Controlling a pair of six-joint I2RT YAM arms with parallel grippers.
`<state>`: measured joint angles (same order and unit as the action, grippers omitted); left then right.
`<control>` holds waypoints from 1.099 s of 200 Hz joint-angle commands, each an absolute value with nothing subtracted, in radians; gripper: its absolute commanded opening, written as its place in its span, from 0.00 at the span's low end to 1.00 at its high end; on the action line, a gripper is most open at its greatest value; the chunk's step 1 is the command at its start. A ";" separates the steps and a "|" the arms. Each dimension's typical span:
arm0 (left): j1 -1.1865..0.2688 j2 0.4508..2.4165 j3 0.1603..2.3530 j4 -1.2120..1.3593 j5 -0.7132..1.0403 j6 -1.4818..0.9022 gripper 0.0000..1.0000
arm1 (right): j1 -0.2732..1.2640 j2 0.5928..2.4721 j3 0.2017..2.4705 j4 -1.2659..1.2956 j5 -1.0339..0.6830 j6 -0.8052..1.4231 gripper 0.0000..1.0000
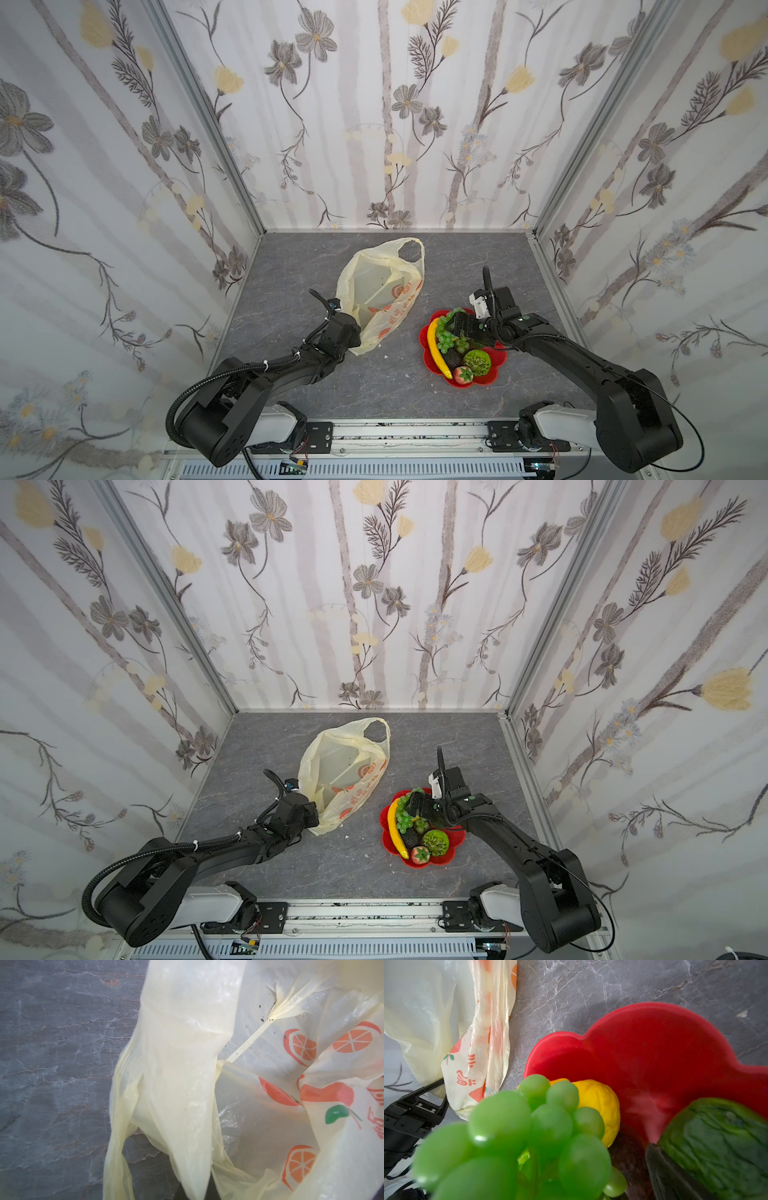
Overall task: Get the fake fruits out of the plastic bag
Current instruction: 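Open the right gripper to release the grapes and adjust above the plate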
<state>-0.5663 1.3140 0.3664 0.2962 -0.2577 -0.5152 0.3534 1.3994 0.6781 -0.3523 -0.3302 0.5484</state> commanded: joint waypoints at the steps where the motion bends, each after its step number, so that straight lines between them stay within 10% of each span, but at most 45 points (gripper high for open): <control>1: -0.565 1.316 0.374 0.318 -0.263 -0.515 0.00 | 0.351 1.380 0.685 -0.371 -0.315 0.533 1.00; 90: -0.564 1.313 0.374 0.318 -0.263 -0.515 0.00 | 0.301 1.277 0.713 -0.457 -0.240 0.517 0.99; 148: -0.566 1.312 0.373 0.318 -0.263 -0.515 0.00 | 0.301 1.252 0.722 -0.480 -0.162 0.512 0.76; 220: -0.569 1.336 0.432 0.319 -0.184 -0.524 0.00 | 0.299 1.195 0.797 -0.534 -0.042 0.493 0.92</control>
